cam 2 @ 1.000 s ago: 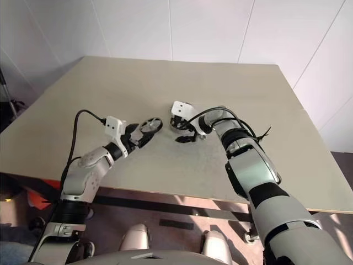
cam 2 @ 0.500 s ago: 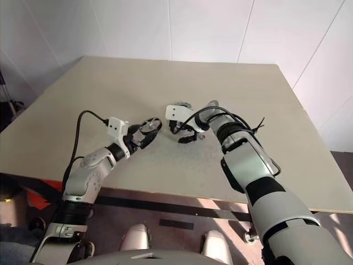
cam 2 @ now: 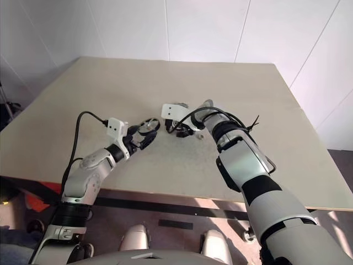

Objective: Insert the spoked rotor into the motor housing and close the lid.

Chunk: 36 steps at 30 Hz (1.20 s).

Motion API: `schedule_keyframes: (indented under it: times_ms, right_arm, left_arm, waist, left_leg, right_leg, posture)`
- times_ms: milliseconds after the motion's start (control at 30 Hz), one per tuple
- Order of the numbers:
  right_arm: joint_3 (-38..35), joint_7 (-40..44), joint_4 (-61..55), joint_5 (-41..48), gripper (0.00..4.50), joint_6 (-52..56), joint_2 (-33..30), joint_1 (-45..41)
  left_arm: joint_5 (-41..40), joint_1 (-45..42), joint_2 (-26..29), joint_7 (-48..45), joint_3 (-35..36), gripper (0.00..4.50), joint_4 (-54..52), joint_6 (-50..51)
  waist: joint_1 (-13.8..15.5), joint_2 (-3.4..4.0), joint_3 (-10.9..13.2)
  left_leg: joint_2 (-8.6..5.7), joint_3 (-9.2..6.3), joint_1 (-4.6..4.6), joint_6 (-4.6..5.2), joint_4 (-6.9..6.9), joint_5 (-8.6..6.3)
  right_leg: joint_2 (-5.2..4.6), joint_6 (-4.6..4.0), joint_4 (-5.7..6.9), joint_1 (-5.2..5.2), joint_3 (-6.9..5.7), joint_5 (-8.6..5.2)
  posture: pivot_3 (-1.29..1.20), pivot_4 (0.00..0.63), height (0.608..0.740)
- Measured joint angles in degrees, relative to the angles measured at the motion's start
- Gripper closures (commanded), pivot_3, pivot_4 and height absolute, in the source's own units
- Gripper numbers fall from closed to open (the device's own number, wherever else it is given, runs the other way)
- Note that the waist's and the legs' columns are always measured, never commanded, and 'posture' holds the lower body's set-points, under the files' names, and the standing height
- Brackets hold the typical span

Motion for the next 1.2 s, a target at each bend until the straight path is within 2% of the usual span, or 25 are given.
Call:
schedule_keyframes:
  times_ms: [133, 167, 433, 667, 833, 933, 1067, 1200]
  right_arm:
    - [-0.53, 0.13, 0.04, 0.15, 2.59, 0.15, 0.19, -0.1]
    - [-0.58, 0.19, 0.04, 0.16, 2.65, 0.26, 0.28, -0.17]
    - [-1.9, 1.13, 0.07, 1.01, 2.65, 0.63, -0.74, 0.05]
    - [-4.15, 5.08, -2.46, 3.38, 2.65, 0.91, -5.34, 1.48]
    - [-5.85, 12.7, -14.86, 6.74, 2.65, 5.83, -10.22, 7.32]
    - [-6.05, 16.49, -29.34, 9.15, 2.65, 13.18, -12.3, 14.16]
    - [-5.86, 18.02, -45.1, 11.03, 2.65, 22.61, -12.77, 21.61]
    - [-5.06, 18.07, -55.43, 12.8, 2.65, 29.81, -12.81, 25.12]
  left_arm:
    - [0.0, 0.01, 0.18, 0.02, 0.0, 0.0, -0.02, 0.2]
    - [0.0, -0.02, 0.22, 0.02, -0.01, 0.0, -0.02, 0.21]
    - [0.02, -0.03, 0.04, 0.02, -0.4, 0.0, -0.01, 0.22]
    - [0.05, -0.01, -0.75, 0.04, -1.13, 0.0, 0.01, 0.22]
    - [0.05, -0.02, -0.88, -0.12, -1.68, 0.0, 0.2, 0.22]
    - [0.05, -0.27, -0.92, -0.37, -1.79, 0.0, 0.59, 0.21]
    - [0.1, -1.09, -1.06, -0.72, -2.04, 0.0, 1.84, 0.2]
    - [0.12, -1.14, -1.03, -0.89, -2.07, 0.0, 2.12, 0.2]
  waist:
    - [-0.12, 0.01, 0.0]
    - [-0.17, 0.01, 0.0]
    - [0.08, 0.02, 0.01]
    - [1.12, 0.04, 0.02]
    - [1.11, 0.03, 0.02]
    - [1.12, 0.03, 0.02]
    - [1.14, 0.03, 0.02]
    - [1.18, 0.03, 0.02]
  left_leg:
    - [0.07, 0.0, 0.03, -0.01, 0.0, 0.0]
    - [0.07, 0.0, 0.08, -0.01, 0.01, 0.0]
    - [0.06, 0.0, 0.09, -0.02, 0.03, 0.01]
    - [0.06, 0.0, 0.01, -0.02, 0.08, 0.01]
    - [0.1, 0.01, -0.03, -0.02, 0.08, 0.02]
    - [0.16, 0.02, -0.03, -0.02, 0.08, 0.02]
    - [0.24, 0.04, 0.03, -0.07, 0.08, 0.05]
    - [0.24, 0.05, 0.12, -0.11, 0.08, 0.08]
  right_leg:
    - [0.06, -0.01, 0.02, 0.01, 0.0, 0.0]
    - [0.06, -0.01, 0.04, 0.05, 0.01, 0.0]
    - [0.04, -0.01, 0.14, 0.07, 0.01, 0.0]
    - [0.04, -0.01, 0.12, 0.03, 0.0, 0.0]
    - [0.07, -0.01, 0.09, -0.01, -0.01, 0.0]
    - [0.17, -0.01, 0.05, -0.01, 0.02, 0.0]
    - [0.26, -0.01, 0.09, -0.01, 0.06, 0.0]
    - [0.26, -0.01, 0.12, 0.04, 0.1, 0.0]
  posture:
    - [0.0, 0.0, 0.74]
    - [0.0, 0.0, 0.74]
    - [0.0, 0.0, 0.74]
    - [0.0, 0.0, 0.74]
    - [0.0, 0.0, 0.74]
    - [0.0, 0.0, 0.74]
    - [0.0, 0.0, 0.74]
    - [0.0, 0.0, 0.74]
